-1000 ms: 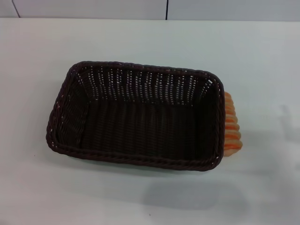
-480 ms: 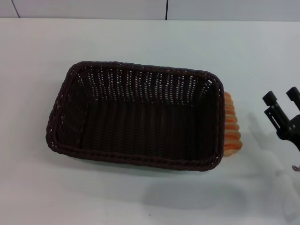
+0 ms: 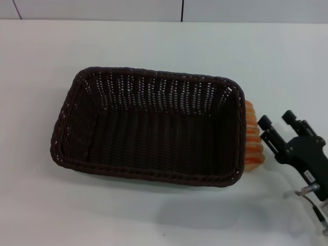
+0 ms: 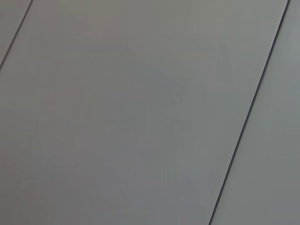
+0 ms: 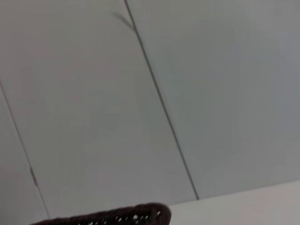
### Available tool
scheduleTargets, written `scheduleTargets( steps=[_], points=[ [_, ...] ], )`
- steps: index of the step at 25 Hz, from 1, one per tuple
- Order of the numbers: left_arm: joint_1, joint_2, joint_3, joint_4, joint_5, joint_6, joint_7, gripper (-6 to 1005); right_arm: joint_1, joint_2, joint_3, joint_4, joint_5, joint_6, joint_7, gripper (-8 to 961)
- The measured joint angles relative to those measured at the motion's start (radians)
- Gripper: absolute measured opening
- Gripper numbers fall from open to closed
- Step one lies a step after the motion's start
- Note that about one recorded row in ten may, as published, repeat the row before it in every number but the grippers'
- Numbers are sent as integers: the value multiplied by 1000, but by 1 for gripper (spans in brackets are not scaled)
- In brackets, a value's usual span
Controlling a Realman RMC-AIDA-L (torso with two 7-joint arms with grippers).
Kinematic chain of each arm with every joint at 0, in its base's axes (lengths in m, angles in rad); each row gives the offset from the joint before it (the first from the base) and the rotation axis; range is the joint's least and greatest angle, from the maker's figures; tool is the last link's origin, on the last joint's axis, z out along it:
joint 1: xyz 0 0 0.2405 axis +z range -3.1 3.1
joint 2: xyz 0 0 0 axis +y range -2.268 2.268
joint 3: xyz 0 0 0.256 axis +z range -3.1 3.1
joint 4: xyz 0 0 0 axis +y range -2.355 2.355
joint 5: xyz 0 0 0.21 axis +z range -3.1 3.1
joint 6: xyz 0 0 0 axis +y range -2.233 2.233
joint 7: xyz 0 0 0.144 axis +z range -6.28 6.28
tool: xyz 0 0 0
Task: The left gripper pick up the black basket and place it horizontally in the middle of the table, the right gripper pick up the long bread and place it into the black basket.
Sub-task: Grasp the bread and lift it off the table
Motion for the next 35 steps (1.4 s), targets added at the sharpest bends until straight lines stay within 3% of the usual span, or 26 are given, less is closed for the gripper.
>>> scheduleTargets(
  steps=[28,35],
  points=[
    [-8,-3,-6,-10,-8,-18,-6,603,90,1,-60,8,1,236,77,700],
    [-7,-3,-9,-10,-9,-32,-10,602,87,2,-77,14,0,212,81,683]
  ],
)
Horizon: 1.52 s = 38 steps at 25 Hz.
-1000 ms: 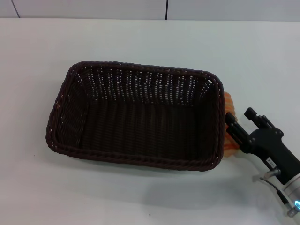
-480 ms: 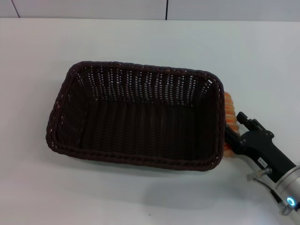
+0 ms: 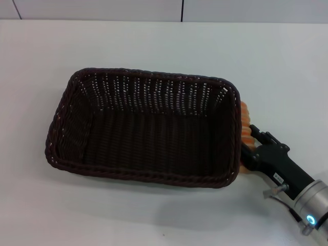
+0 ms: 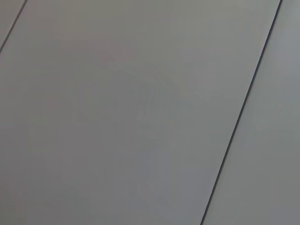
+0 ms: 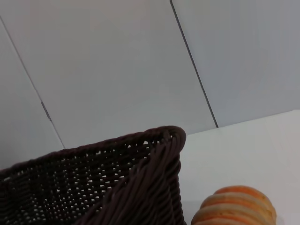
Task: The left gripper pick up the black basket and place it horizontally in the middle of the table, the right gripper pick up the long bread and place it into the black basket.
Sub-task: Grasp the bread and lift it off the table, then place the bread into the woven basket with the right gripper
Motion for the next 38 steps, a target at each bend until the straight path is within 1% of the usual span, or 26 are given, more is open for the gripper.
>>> scheduleTargets(
  steps=[4,9,12,15,16,18,21,23,26,28,31,34,38],
  points=[
    [5,0,-3,0,0,-3,-8,602,-29,0,10,-3,9,-66,-7,615],
    [9,0,-9,0,-1,-15,-11,602,-48,0,15,-18,77,-104,-10,531],
    [10,-1,-14,0,-2,-24,-11,602,-69,0,15,-33,141,-173,-13,518],
    [11,-1,-20,0,-2,-27,-12,602,-100,-1,10,-43,171,-319,-14,505],
    [11,-2,-20,0,-2,-27,-12,602,-107,-2,1,-45,168,-396,-14,500],
    [11,-2,-20,0,-2,-28,-13,603,-110,-2,-27,-56,132,-547,-23,492],
    [12,-4,-21,0,-2,-28,-16,603,-101,1,-50,-45,37,-677,-86,475],
    [12,-4,-21,0,-2,-28,-16,603,-87,2,-53,-16,-8,-682,-132,459],
    [13,-5,-21,0,-2,-34,-25,603,-42,1,-54,4,-43,-588,-140,435],
    [16,-5,-21,0,-1,-37,-29,603,-3,-1,-56,5,-49,-499,-94,392],
    [20,-6,-21,-1,-1,-38,-34,603,46,-4,-64,-9,-51,-419,-28,415],
    [24,-10,-21,-1,-1,-38,-35,603,87,-5,-72,-22,-59,-372,-3,438],
    [32,-16,-21,-1,-1,-40,-35,603,138,-8,-79,-36,-64,-329,20,576]
  ],
)
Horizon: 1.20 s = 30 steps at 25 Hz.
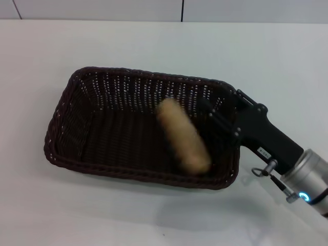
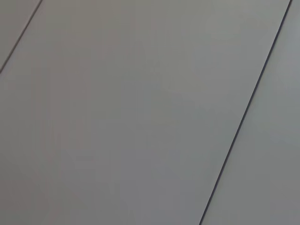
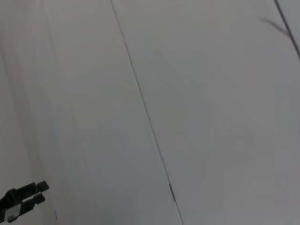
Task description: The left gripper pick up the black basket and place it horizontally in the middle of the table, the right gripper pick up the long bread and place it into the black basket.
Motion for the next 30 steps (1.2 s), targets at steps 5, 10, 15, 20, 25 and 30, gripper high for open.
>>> scheduleTargets(
  steps=[5,10,15,20,25,30],
  points=[
    [7,-3,-2,4,-1,-1,-5,603,56,0,20,-47,11,11,25,611],
    [4,-5,-3,21,-3,-1,-2,602,58,4,185,-124,47,4,10,611],
    [-4,-6,-3,87,-3,0,79,602,44,5,403,-148,48,-9,-183,611],
    [-9,-8,-3,138,-3,2,190,602,40,7,512,-150,49,-10,-311,611],
    [-15,-14,-21,234,-3,1,391,602,48,6,582,-154,49,-6,-406,611],
    [-20,-15,-49,297,-3,0,493,602,51,6,657,-151,50,-14,-491,611]
  ],
)
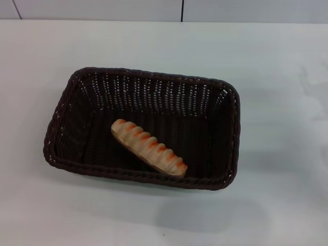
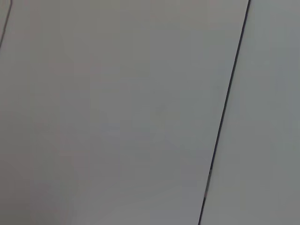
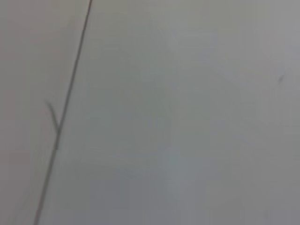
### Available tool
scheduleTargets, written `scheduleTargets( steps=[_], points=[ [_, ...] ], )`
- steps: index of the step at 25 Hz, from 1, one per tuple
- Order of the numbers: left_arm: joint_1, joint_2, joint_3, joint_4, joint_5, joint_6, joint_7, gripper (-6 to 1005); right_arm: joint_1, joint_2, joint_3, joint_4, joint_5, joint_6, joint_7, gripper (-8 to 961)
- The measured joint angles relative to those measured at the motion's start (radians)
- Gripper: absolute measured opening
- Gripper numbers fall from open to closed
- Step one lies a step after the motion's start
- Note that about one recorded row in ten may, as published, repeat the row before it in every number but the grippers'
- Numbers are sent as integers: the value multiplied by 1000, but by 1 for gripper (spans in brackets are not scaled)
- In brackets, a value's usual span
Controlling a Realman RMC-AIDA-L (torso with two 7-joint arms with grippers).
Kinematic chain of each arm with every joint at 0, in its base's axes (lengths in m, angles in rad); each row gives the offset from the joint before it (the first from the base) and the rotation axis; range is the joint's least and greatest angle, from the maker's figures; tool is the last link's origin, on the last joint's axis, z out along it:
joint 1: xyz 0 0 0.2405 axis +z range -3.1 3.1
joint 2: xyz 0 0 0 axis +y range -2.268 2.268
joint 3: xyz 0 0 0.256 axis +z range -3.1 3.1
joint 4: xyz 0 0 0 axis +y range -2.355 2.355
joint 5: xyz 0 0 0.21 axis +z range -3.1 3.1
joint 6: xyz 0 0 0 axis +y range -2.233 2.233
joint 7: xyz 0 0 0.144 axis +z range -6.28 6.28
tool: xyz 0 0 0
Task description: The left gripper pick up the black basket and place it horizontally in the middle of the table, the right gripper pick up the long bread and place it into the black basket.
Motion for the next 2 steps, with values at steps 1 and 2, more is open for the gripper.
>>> scheduleTargets(
  steps=[1,2],
  points=[
    [0,-1,-4,8,0,0,12,602,1,0,22,1,0,-4,-14,611],
    [0,-1,-4,8,0,0,12,602,1,0,22,1,0,-4,-14,611]
  ],
)
